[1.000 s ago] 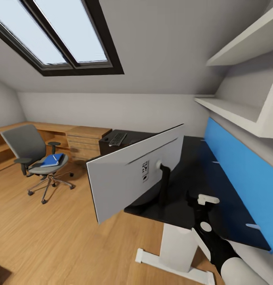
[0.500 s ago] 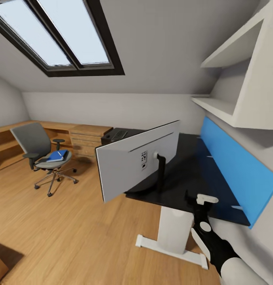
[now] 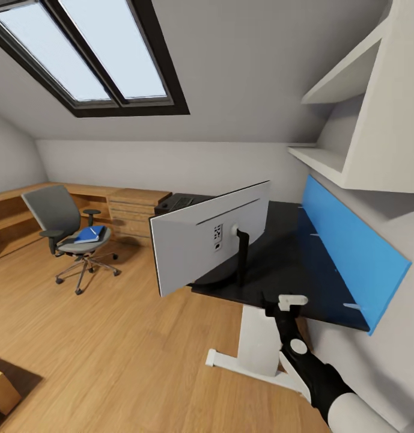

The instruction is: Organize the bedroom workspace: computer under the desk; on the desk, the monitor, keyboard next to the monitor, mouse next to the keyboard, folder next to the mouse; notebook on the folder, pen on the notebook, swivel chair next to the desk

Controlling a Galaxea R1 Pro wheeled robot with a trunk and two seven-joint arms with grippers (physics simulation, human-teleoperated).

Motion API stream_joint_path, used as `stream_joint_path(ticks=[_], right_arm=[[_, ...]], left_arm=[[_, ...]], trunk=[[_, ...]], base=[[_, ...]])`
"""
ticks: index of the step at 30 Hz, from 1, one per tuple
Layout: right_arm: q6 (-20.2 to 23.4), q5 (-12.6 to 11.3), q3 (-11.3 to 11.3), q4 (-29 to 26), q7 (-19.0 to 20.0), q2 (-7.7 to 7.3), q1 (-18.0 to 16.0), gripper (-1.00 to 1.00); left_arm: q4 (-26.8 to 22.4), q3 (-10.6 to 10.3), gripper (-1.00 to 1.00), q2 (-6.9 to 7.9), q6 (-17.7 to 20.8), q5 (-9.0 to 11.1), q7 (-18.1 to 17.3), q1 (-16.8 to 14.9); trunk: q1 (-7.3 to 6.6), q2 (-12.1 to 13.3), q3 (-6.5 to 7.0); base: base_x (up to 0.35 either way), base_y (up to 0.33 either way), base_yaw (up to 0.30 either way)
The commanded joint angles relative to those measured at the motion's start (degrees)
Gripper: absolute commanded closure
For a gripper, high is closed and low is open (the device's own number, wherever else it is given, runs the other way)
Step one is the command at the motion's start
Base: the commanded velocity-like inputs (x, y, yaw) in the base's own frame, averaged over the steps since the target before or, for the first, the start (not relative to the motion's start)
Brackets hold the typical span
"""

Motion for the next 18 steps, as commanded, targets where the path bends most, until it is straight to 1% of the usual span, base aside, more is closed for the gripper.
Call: stream_joint_path(ticks=[1,5,9,12,18], right_arm=[[-0.35,-0.56,0.79,-0.22,-0.29,0.55,0.06,-1.00],[-0.45,-0.54,0.97,-0.35,-0.27,1.43,0.24,-1.00],[-0.52,-0.53,1.03,-0.31,-0.28,2.90,0.37,-1.00],[-0.53,-0.53,1.05,-0.27,-0.27,3.24,0.42,-1.00],[-0.60,-0.53,1.01,-0.07,-0.26,3.30,0.44,-1.00]], left_arm=[[-0.03,0.10,-1.00,-0.09,-0.14,-0.47,0.13,0.00],[0.00,0.10,-1.00,-0.12,-0.17,-0.48,0.13,0.00],[0.01,0.07,-1.00,-0.14,-0.19,-0.52,0.13,0.00],[0.01,0.09,-1.00,-0.12,-0.19,-0.51,0.13,0.00],[0.01,0.10,-1.00,-0.11,-0.19,-0.48,0.13,0.00]], trunk=[[0.00,-0.04,-0.05],[0.00,-0.04,-0.05],[0.00,-0.04,-0.05],[0.00,-0.04,-0.05],[0.00,-0.04,-0.05]], base=[[-0.009,0.000,0.000],[0.049,0.000,0.000],[0.237,0.001,0.000],[0.297,0.060,0.000],[0.273,0.138,0.000]])
